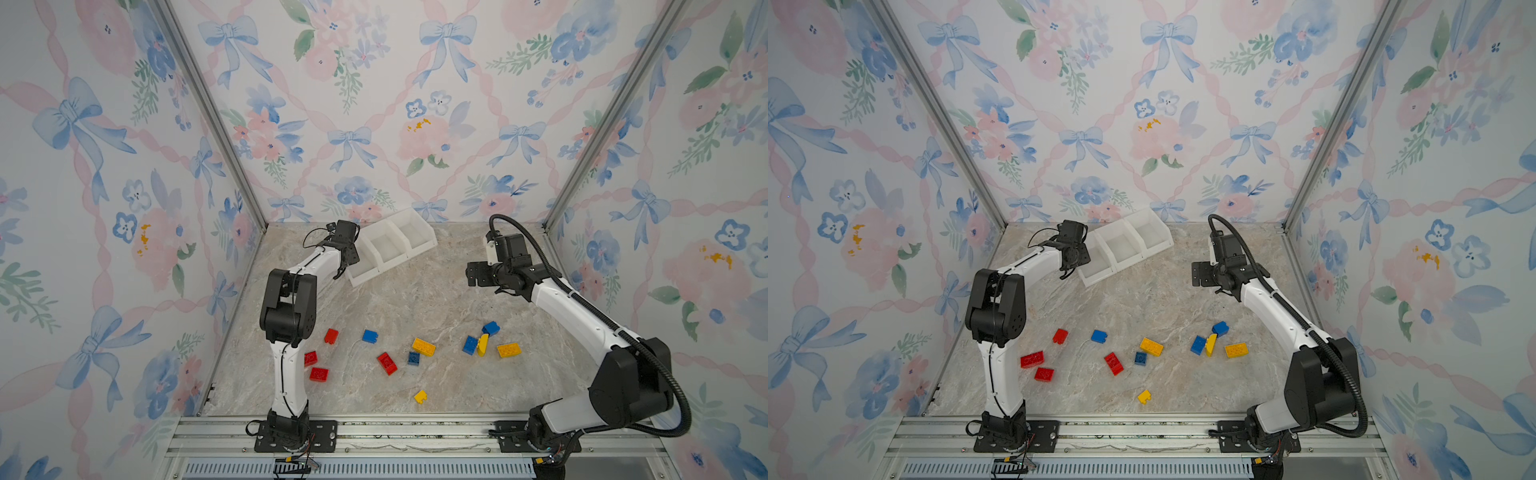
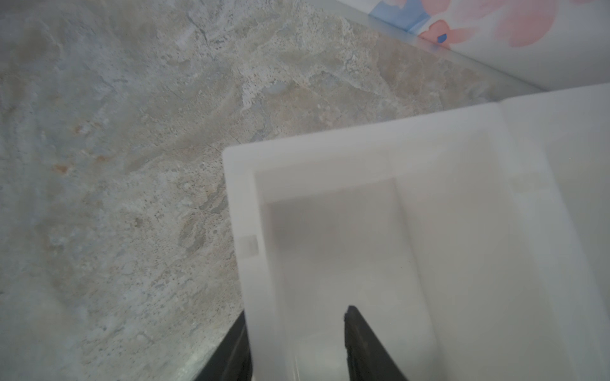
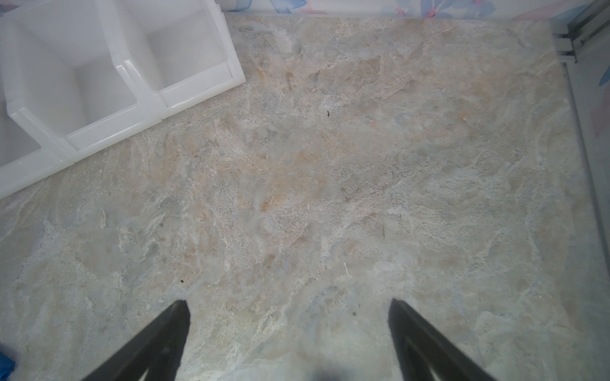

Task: Sort the legos into containers by color
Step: Move the container to the center of the table.

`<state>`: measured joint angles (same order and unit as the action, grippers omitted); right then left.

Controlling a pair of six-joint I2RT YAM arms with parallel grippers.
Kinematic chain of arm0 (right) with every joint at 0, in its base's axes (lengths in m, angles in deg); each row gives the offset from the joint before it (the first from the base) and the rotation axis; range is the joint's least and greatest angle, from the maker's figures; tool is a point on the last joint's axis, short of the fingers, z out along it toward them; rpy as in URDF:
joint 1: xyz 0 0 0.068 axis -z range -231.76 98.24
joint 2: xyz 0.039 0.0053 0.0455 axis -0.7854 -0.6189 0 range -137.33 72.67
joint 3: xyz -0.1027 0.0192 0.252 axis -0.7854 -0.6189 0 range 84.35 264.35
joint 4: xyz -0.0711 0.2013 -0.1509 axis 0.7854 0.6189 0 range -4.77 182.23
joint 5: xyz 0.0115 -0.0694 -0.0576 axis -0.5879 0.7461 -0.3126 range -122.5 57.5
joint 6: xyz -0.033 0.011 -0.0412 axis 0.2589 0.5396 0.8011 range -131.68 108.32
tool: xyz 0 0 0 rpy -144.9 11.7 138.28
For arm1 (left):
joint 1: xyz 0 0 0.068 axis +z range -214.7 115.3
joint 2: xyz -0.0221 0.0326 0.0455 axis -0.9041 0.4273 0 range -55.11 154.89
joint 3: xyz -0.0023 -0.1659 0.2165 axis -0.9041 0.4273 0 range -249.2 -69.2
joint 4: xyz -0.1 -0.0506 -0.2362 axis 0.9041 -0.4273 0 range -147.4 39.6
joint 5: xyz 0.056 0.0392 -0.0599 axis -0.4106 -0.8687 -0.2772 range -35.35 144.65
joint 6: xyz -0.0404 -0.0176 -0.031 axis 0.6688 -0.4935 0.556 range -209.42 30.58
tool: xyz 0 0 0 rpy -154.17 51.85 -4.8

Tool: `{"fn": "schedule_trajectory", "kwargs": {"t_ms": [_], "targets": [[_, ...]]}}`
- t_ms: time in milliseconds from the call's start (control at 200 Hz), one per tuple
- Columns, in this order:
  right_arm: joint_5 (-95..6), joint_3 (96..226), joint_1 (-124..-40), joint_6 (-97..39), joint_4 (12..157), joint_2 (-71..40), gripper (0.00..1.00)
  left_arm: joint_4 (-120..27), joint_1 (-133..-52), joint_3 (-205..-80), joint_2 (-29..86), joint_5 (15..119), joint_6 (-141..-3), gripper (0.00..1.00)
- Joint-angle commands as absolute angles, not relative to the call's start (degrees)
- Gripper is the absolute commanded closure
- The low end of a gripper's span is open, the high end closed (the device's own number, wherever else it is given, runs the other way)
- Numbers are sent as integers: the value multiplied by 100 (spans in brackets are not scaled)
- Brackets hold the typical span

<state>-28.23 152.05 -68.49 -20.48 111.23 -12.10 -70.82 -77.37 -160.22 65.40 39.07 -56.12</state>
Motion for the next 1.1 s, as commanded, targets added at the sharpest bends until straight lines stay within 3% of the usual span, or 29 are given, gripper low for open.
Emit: {"fn": "schedule_trajectory", "kwargs": {"t_ms": [0, 360, 1095], "targets": [[-2811, 15248, -6908, -2071, 11243, -1232, 3, -7196, -7724, -16111, 6604, 3988, -5617, 66], [-2793, 15237, -6908, -2073, 11405, -1052, 3, -7207, -7838, -15682, 6216, 4034, -5924, 100], [-2776, 14506, -7176, -2389, 12139, 56, 3, -7242, -8840, -14075, 5099, 4236, -6500, 100]]}}
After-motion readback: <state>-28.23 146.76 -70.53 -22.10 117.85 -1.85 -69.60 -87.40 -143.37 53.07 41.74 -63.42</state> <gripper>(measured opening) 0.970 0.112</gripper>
